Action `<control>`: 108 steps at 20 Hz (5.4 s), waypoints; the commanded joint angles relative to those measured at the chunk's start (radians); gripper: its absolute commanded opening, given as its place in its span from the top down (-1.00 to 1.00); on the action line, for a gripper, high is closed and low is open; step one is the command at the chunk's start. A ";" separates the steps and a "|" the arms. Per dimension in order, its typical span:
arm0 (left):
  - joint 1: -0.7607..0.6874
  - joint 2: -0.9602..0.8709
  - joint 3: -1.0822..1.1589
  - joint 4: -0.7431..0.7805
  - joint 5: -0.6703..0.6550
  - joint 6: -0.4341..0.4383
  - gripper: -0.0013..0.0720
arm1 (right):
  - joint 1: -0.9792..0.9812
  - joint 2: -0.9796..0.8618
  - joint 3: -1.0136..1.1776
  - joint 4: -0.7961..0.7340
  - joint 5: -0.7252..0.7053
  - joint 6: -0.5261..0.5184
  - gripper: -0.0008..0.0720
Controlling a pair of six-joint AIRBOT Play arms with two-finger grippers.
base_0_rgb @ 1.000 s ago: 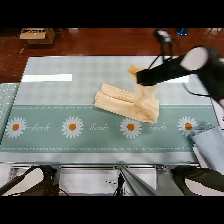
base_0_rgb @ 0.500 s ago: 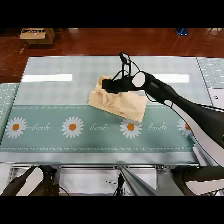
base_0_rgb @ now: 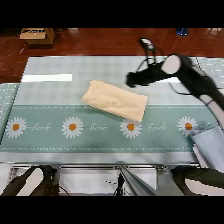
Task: Fold the shirts.
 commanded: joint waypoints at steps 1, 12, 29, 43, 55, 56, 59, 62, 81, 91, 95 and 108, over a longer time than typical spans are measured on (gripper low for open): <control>-0.002 -0.001 0.000 0.089 -0.002 -0.001 0.89 | -0.220 0.119 -0.055 -0.504 0.429 -0.048 -0.28; -0.002 -0.001 0.000 0.136 -0.005 -0.001 0.89 | -0.446 0.087 -0.639 0.740 -0.122 -0.262 -0.51; -0.002 -0.044 0.000 0.293 0.024 0.000 0.89 | -0.492 0.465 -0.385 0.603 0.092 -0.169 0.90; -0.081 -0.430 0.000 0.293 0.110 0.083 0.89 | -0.962 0.818 -0.236 -0.802 0.767 0.061 0.90; -0.042 -0.478 0.001 0.291 0.180 0.195 0.89 | -1.169 0.818 -0.541 -1.012 0.784 0.071 0.90; -0.040 -0.478 0.001 0.291 0.180 0.195 0.89 | -1.235 0.818 -0.543 -0.994 0.736 0.079 0.90; -0.043 -0.477 0.001 0.291 0.180 0.195 0.89 | -1.406 0.818 -0.543 -0.930 0.633 0.070 0.90; -0.043 -0.476 0.001 0.291 0.179 0.195 0.89 | -1.555 0.818 -0.556 -0.888 0.538 0.035 0.90; -0.059 -0.476 0.001 0.163 0.158 0.205 0.84 | -1.613 0.521 -0.014 0.015 0.044 -0.085 -0.22; -0.481 -0.470 0.119 0.778 0.120 -0.170 -0.24 | -0.448 0.154 0.213 -0.338 0.436 -0.234 -0.38; -0.702 -0.472 0.138 1.359 -0.005 -0.359 -0.24 | -0.254 0.079 0.213 -0.404 0.455 -0.185 -0.65; -0.900 -0.470 0.138 1.540 -0.046 -0.390 -1.00 | -0.218 0.027 0.213 -0.275 0.502 -0.137 -0.64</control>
